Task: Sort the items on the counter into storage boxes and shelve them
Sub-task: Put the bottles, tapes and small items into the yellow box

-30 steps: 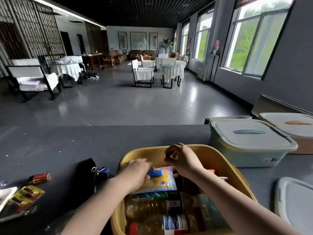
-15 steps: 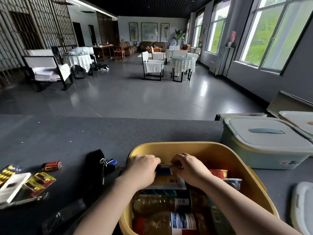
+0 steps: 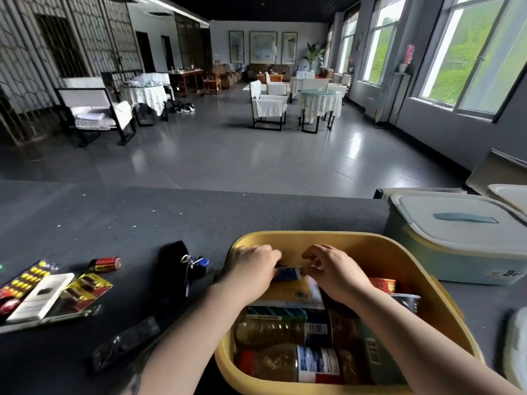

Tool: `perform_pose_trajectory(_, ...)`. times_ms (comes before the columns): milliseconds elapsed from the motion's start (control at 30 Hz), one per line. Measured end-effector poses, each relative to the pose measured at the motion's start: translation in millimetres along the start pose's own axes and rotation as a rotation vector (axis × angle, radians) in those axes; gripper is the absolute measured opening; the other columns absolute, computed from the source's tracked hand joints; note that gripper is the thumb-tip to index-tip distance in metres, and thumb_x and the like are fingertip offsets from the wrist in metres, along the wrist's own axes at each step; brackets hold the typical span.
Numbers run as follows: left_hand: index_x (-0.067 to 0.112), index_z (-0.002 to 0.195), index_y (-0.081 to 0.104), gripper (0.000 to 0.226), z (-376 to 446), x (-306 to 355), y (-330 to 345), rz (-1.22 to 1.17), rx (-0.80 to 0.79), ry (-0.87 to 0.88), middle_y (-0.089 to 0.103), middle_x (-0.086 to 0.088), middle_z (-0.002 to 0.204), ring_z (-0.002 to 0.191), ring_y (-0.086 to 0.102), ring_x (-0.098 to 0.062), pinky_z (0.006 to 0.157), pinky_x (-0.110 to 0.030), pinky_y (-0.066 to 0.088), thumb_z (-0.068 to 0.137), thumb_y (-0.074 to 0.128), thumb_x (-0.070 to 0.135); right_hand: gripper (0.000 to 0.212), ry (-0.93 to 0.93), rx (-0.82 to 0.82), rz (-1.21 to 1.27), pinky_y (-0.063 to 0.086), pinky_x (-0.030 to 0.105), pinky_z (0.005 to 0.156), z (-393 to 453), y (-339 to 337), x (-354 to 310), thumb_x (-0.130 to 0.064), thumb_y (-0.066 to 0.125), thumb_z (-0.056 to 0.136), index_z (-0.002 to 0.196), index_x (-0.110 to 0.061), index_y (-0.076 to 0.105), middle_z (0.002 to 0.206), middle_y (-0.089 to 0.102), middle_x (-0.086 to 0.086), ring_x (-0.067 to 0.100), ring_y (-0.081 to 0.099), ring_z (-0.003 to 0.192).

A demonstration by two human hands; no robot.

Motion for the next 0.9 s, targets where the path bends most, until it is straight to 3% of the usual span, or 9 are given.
perform_pose_trajectory(67,0.026,0.109,0.064,0.020,-0.6,-2.6,-19.2,-0.160,0.185,-0.059,0.066,0.006,0.105,0.094,0.062,-0.017,0.081,-0.030,0.049,0.092,0.057,0.031,0.023,-0.013,0.038,-0.034,0.048,0.028,0.081,-3.5,-10.4,-4.9,-0.029,0.062,0.090,0.113,-0.026,0.064,0.118,0.063,-0.004,0.017,0.062,0.102)
perform_pose_trajectory(200,0.020,0.100,0.067,0.014,-52.2,-50.6,-49.8,-0.580,0.697,-0.303,0.069,0.007,0.092,0.083,0.064,-0.010,0.074,-0.028,0.051,0.091,0.056,0.021,0.022,-0.086,0.207,-0.097,0.044,0.030,0.075,-15.5,-42.2,-40.6,-0.026,0.062,0.090,0.112,-0.022,0.065,0.117,0.063,0.000,0.023,0.060,0.101)
perform_pose_trajectory(267,0.022,0.100,0.066,0.014,-90.3,-80.5,-40.4,-0.665,0.774,-0.418,0.069,0.007,0.092,0.085,0.064,-0.010,0.075,-0.030,0.051,0.093,0.054,0.019,0.021,-0.133,0.345,-0.004,0.039,0.025,0.068,-30.4,-63.6,-68.3,-0.023,0.064,0.088,0.109,-0.024,0.065,0.110,0.064,-0.004,0.022,0.061,0.092)
perform_pose_trajectory(367,0.029,0.094,0.063,0.022,-155.6,-129.7,-9.2,-0.770,0.788,-0.610,0.067,0.008,0.086,0.080,0.063,-0.006,0.073,-0.029,0.048,0.093,0.056,0.007,0.021,-0.249,0.419,0.265,0.041,0.016,0.063,-62.9,-67.5,-124.4,-0.026,0.060,0.087,0.107,-0.032,0.062,0.104,0.058,-0.020,0.004,0.056,0.084)
perform_pose_trajectory(500,0.022,0.103,0.067,0.023,-227.7,-181.8,26.2,-0.500,0.631,-0.817,0.068,0.005,0.100,0.091,0.066,-0.016,0.080,-0.035,0.053,0.086,0.064,0.007,0.024,-0.404,0.294,0.491,0.049,0.023,0.071,-93.4,-16.1,-194.7,-0.011,0.063,0.085,0.104,-0.025,0.064,0.105,0.059,-0.019,0.004,0.058,0.093)
perform_pose_trajectory(600,0.014,0.116,0.065,0.037,-244.2,-200.2,40.0,-0.431,0.489,-0.780,0.063,0.000,0.118,0.109,0.062,-0.019,0.091,-0.028,0.047,0.080,0.073,0.011,0.027,-0.455,0.216,0.475,0.050,0.033,0.080,-94.1,11.4,-230.1,-0.009,0.064,0.083,0.106,-0.023,0.064,0.109,0.060,-0.012,0.011,0.058,0.101)
perform_pose_trajectory(733,0.017,0.138,0.049,0.063,-238.0,-203.5,65.1,-0.352,0.185,-0.652,0.044,-0.001,0.145,0.137,0.036,-0.019,0.114,-0.033,0.027,0.082,0.072,0.035,0.029,-0.433,0.235,0.475,0.047,0.022,0.081,-86.7,36.0,-255.6,-0.018,0.060,0.081,0.108,-0.030,0.061,0.107,0.058,-0.019,0.005,0.055,0.102)
perform_pose_trajectory(900,0.021,0.124,0.061,0.046,-243.0,-210.4,59.6,-0.266,0.260,-0.505,0.062,0.007,0.117,0.110,0.055,-0.016,0.094,-0.028,0.042,0.081,0.072,0.031,0.034,-0.224,0.119,0.516,0.050,0.027,0.079,-58.5,117.3,-255.8,-0.010,0.065,0.078,0.108,-0.027,0.063,0.105,0.060,-0.017,0.006,0.058,0.099)
Point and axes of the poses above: each hand's wrist, its own z-axis towards the middle knuckle, its own y-axis out of the palm, x = y × z, the point moved 7 cm from there along z, towards the middle knuckle
